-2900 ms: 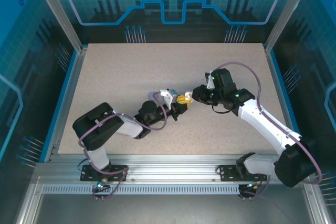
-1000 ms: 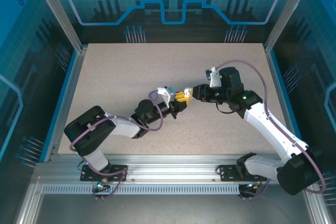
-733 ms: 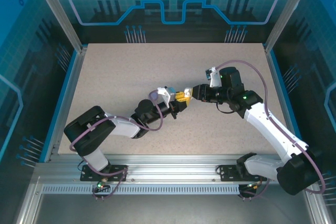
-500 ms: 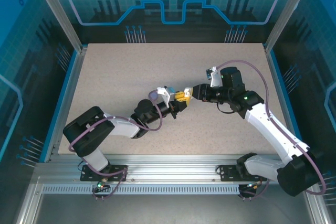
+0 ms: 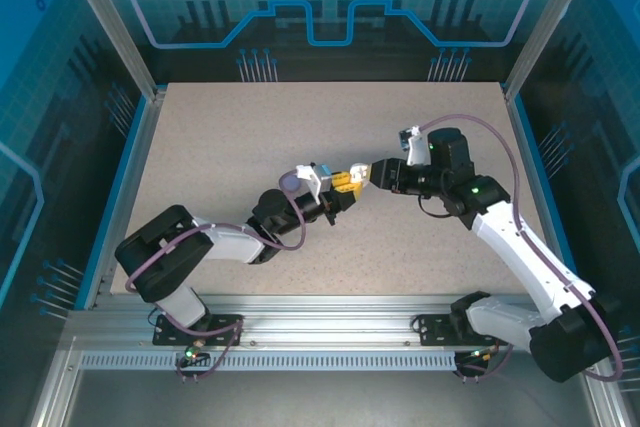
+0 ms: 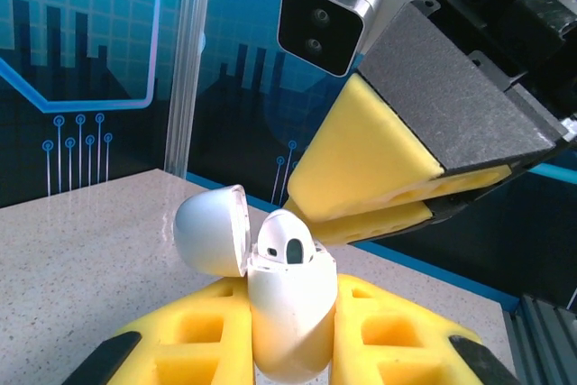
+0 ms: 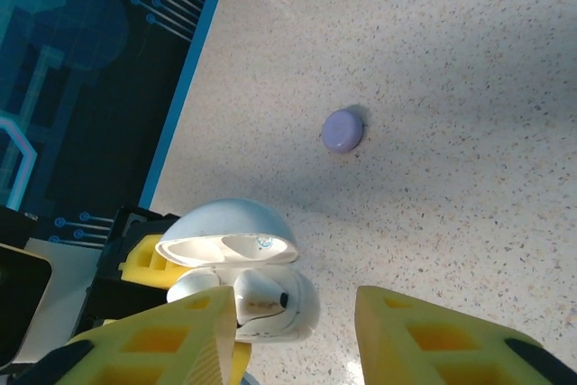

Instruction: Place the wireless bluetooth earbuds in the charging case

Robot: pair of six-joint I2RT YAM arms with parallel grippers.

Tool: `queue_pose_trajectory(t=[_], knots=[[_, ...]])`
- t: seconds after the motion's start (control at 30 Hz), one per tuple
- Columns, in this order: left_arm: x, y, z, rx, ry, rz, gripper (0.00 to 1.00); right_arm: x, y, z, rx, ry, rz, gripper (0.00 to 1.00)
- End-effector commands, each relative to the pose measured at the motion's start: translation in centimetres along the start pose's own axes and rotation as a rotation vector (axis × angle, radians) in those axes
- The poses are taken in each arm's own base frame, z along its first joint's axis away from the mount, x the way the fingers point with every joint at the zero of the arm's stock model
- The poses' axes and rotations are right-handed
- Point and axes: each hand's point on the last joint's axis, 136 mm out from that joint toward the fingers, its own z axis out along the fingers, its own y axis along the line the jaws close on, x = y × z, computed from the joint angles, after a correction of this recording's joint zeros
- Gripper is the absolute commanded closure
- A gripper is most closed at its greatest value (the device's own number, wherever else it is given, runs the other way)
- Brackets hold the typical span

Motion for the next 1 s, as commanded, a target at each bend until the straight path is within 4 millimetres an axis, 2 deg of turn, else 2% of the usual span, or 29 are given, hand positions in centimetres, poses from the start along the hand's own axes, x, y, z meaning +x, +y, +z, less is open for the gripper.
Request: queue_pose_trajectory(t=[0.0, 0.37, 0.47, 0.5, 0.63, 0.8, 0.97], knots=[[-3.2, -1.5, 0.1, 0.057, -0.094, 0.042, 0.80, -0.7, 0.9, -1.5, -0.038, -0.063, -0.073, 0.56], [-5.1, -2.5, -0.6, 0.088, -0.132, 0.027, 0.81, -2.1, 2.6, -5.5, -0.065, -0.246, -0.277, 0.46], [-5.5, -2.6, -0.9, 0.088, -0.139, 0.027, 0.81, -2.6, 3.7, -6.4, -0.103, -0.291, -0.335, 0.46], [-5.6, -2.6, -0.9, 0.086, -0.142, 0.028, 0.81, -2.0, 3.3, -6.0, -0.102, -0.279, -0.337, 0.46], [-5.8, -3.0, -1.1, 0.104, -0.144, 0.019, 0.81, -1.5, 4.1, -6.3, -0.141, -0.271, -0.423, 0.46], [-6.0, -3.5, -1.3, 0.123, -0.147, 0.016, 0.81, 0.5, 5.9, -6.2, -0.262, -0.210, -0.634, 0.36], [-6.2, -3.8, -1.5, 0.134, -0.148, 0.022, 0.81, 2.3, 6.3, -6.0, -0.326, -0.139, -0.768, 0.25]])
